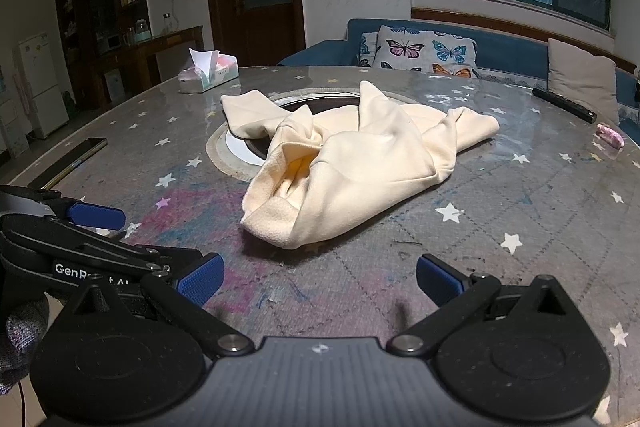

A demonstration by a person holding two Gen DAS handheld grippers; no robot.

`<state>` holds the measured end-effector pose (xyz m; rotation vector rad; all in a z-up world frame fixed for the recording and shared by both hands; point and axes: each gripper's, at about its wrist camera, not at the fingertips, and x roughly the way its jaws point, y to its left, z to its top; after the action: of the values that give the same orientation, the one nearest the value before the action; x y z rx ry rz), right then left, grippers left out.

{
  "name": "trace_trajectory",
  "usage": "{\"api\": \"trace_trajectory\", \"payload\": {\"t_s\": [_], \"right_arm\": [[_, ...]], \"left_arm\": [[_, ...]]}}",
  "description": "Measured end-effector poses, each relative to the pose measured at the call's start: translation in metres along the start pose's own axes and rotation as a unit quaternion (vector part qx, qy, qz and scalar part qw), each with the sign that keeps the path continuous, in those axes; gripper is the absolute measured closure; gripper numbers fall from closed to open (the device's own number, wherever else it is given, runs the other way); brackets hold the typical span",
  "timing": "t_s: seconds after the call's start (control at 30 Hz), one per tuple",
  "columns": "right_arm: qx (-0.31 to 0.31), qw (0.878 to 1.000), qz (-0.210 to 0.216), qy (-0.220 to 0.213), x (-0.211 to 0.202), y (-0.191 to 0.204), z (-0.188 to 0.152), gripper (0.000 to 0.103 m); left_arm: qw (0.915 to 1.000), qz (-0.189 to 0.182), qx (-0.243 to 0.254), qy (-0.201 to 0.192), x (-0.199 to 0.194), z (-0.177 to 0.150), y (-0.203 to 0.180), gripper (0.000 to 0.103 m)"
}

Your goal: Fold clothes

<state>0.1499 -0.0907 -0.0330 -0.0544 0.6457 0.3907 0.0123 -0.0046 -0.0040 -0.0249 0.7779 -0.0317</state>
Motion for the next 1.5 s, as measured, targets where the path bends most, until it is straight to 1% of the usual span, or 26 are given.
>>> {"api": "trace_trajectory", "payload": {"t_s": [0.83,1.2,1.5], "right_arm": [[-0.001,1.000,0.003,0.005,0.013,-0.003,0.014,0.000],[-0.016,1.000,0.004,0.000,0.020,-0.005,0.033,0.000],[-0.016,1.000,-0.001,-0.001,0.030,-0.016,0.049,0.000]], "left_arm": [[1.0000,0.001,-0.003,0.005,0.012,0.017,0.005,0.000],[1.0000,0.002,-0.005,0.003,0.019,0.030,0.009,0.000],[1.0000,0.003,-0.008,0.003,0.025,0.041,0.014,0.000]]}}
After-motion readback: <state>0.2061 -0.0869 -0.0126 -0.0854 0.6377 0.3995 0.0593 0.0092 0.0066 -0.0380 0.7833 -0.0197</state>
